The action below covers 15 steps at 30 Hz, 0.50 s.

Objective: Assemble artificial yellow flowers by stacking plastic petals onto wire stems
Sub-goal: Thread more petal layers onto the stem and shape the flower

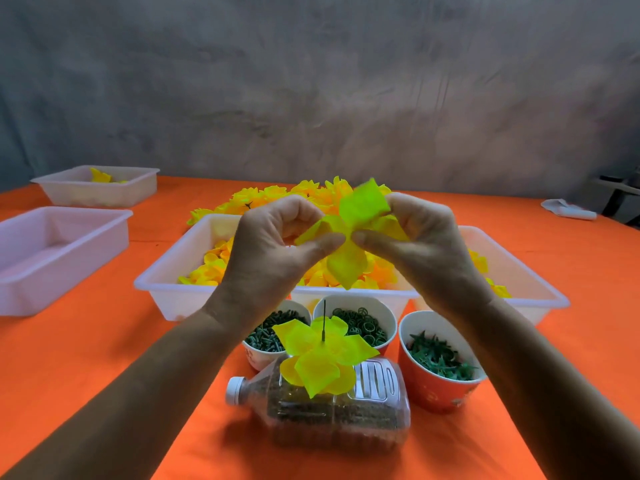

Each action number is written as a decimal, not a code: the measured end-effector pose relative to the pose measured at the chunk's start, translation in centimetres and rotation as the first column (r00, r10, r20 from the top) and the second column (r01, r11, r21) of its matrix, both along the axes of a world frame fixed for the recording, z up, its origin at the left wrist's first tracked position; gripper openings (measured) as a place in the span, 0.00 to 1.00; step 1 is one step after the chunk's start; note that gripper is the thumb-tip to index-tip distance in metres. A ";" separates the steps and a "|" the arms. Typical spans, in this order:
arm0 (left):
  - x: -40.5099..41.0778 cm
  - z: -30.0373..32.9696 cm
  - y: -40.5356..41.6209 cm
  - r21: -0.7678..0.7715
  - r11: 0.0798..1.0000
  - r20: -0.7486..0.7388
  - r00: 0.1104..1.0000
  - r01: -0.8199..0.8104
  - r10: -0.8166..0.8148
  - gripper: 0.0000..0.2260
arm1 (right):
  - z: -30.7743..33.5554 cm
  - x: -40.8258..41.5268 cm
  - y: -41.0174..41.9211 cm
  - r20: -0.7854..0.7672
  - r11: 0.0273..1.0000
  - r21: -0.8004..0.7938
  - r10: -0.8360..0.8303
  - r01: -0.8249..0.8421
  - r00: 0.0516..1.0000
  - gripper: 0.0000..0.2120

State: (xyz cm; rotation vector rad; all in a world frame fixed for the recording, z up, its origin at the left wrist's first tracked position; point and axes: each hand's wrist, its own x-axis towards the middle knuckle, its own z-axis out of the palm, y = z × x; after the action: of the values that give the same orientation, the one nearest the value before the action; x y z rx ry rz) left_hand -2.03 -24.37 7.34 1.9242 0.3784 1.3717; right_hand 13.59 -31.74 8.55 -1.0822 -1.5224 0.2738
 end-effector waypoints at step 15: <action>-1.4 -1.5 0.0 -0.761 0.633 -0.014 0.971 0.144 -0.238 0.23 | -1.7 -1.0 -0.2 -0.466 0.771 -0.570 -0.021 -0.282 0.885 0.16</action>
State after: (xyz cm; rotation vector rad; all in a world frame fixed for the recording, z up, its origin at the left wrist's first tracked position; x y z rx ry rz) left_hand -3.41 -24.41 5.85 1.2734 0.6616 0.7586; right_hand 12.56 -31.90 6.84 -1.3023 -1.0920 1.1285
